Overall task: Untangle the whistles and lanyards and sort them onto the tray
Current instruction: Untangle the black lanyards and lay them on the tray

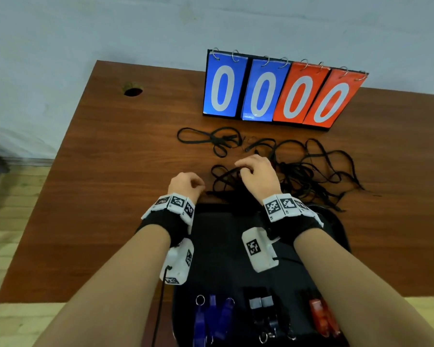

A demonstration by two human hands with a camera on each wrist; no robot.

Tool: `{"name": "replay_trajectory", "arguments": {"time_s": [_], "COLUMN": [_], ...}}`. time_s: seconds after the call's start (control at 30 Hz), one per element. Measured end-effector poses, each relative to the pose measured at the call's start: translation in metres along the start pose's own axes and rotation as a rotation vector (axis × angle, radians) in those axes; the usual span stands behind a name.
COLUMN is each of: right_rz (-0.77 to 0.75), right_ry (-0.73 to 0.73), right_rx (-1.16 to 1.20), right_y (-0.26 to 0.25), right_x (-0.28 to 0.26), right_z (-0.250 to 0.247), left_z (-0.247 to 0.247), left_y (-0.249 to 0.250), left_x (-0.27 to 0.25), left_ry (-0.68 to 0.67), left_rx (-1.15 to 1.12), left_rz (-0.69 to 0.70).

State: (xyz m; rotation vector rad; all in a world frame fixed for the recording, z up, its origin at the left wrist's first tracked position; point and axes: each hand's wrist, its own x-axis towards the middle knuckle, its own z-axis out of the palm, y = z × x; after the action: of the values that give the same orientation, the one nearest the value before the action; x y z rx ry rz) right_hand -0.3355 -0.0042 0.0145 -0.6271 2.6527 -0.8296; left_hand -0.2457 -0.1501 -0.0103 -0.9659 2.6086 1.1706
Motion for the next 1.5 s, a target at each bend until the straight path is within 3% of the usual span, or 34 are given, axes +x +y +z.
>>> {"name": "replay_trajectory", "arguments": {"time_s": [0.07, 0.23, 0.33, 0.43, 0.53, 0.63, 0.7, 0.8, 0.9, 0.97, 1.1, 1.17, 1.23, 1.3, 1.33, 1.4, 1.5], "right_rz": [-0.138, -0.217, -0.233, -0.191, -0.167, -0.2, -0.137, 0.066, 0.288, 0.209, -0.223, -0.237, -0.143, -0.118, -0.129, -0.13, -0.076], "right_ry": [0.029, -0.283, -0.209, -0.045, -0.068, -0.161, -0.155, 0.015, 0.301, 0.355, -0.004, -0.136, -0.288, -0.396, -0.399, -0.259, -0.024], "right_rx": [0.119, 0.13, 0.211, 0.438, 0.479, 0.41, 0.417, 0.463, 0.412, 0.465, 0.329, 0.346, 0.414, 0.334, 0.242, 0.087, 0.177], "right_y": [-0.014, -0.05, -0.053, -0.057, -0.059, -0.052, -0.042, -0.016, 0.012, 0.013, -0.028, -0.033, -0.026, -0.016, -0.011, 0.001, 0.004], "right_x": [-0.003, -0.002, -0.003, -0.006, -0.01, -0.019, -0.024, -0.026, -0.025, -0.027, -0.039, -0.04, -0.041, -0.041, -0.04, -0.032, -0.022], "right_z": [0.002, 0.002, -0.007, -0.015, -0.024, -0.026, -0.021, -0.019, -0.037, -0.048, -0.035, -0.028, -0.027, -0.03, -0.034, -0.04, -0.055], "left_z": [-0.009, -0.043, -0.053, -0.049, -0.039, -0.031, -0.029, -0.028, -0.032, -0.033, -0.028, -0.028, -0.03, -0.034, -0.037, -0.04, -0.032], "left_y": [0.007, 0.04, 0.055, 0.065, 0.067, 0.068, 0.07, 0.069, 0.076, 0.086, 0.107, 0.109, 0.106, 0.099, 0.096, 0.089, 0.083], "left_x": [-0.002, -0.011, -0.02, -0.028, -0.033, -0.035, -0.037, -0.035, -0.036, -0.039, -0.042, -0.044, -0.042, -0.037, -0.036, -0.035, -0.041], "left_ry": [0.056, 0.167, 0.238, 0.09, 0.015, 0.051, 0.109, 0.183, 0.138, 0.113, 0.068, 0.099, 0.167, 0.244, 0.273, 0.291, 0.152], "left_rx": [-0.15, -0.448, -0.686, -0.878, -0.845, -0.85, -0.777, -0.795, -0.961, -0.966, -0.946, -0.919, -0.881, -0.807, -0.781, -0.747, -0.566], "left_rz": [0.082, 0.237, 0.138, -0.032, -0.021, 0.079, 0.125, 0.106, 0.071, 0.106, 0.161, 0.162, 0.164, 0.15, 0.132, 0.095, 0.105]}}
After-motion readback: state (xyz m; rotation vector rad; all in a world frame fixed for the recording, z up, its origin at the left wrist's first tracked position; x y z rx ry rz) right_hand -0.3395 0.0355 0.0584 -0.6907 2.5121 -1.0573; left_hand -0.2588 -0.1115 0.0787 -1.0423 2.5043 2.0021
